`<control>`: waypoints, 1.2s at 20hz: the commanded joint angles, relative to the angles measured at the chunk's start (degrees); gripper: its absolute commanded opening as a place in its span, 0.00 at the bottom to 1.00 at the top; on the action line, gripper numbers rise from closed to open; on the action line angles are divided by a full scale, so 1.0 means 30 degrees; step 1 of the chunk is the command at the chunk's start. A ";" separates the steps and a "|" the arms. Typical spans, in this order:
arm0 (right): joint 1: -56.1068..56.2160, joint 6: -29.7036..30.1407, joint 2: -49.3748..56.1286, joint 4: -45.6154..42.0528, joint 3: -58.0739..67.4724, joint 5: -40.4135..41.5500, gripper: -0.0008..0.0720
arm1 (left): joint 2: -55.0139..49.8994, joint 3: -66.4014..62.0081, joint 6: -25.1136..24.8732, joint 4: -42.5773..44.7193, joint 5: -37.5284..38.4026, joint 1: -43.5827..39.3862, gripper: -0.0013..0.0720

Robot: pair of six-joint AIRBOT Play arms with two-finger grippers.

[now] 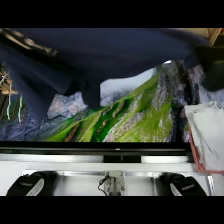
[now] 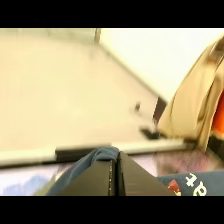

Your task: Fold the shirts.

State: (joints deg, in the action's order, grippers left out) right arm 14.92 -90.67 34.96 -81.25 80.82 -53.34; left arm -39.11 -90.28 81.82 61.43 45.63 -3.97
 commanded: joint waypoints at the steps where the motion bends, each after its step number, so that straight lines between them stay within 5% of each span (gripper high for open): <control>1: 0.0007 -0.1508 -0.1894 -0.0393 0.1035 -0.0765 0.12 | 0.2310 -0.1209 0.2288 0.0255 0.0947 0.0000 0.06; 5: 0.0007 -0.2025 -0.1129 -0.1464 0.0889 -0.7686 0.12 | 0.0940 -0.1195 0.2477 0.1676 0.4983 0.0007 0.06; 9: 0.0007 -0.2412 0.1137 -0.2863 -0.2397 -1.2590 0.12 | -0.3286 -0.1188 0.2470 0.4619 0.5676 0.0007 0.06; 12: 0.0007 -0.2412 0.3111 -0.3687 -0.6528 -0.9522 0.12 | -0.8480 -0.1188 0.2448 0.3548 0.7191 -0.0124 0.06; 17: 0.0007 -0.4248 0.8830 -0.3636 -0.9355 -0.0240 0.12 | -1.7340 -0.1209 0.1304 -0.0750 0.5020 -0.1406 0.06; 20: 0.0007 -0.5136 1.1475 -0.2871 -0.8830 0.0612 0.12 | -2.0633 -0.1209 0.1319 -0.3424 0.5217 -0.1676 0.07; 21: 0.0007 -0.4976 1.1795 -0.2805 -0.8604 0.0051 0.12 | -2.1136 -0.1209 0.1311 -0.3810 0.5982 -0.1501 0.19; 23: 0.0000 -0.4459 1.1664 -0.3024 -0.8553 -0.0721 0.12 | -2.1245 -0.1297 0.1093 -0.3789 0.7985 -0.0619 0.86; 24: 0.0007 -0.4422 1.1460 -0.3322 -0.8553 -0.1078 0.12 | -2.1128 -0.1683 0.0648 -0.3789 0.9267 0.0138 0.89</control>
State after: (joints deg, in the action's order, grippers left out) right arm 14.90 -104.05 67.64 -90.83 55.05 -56.05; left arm -99.42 -94.30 85.60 53.65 65.49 -6.44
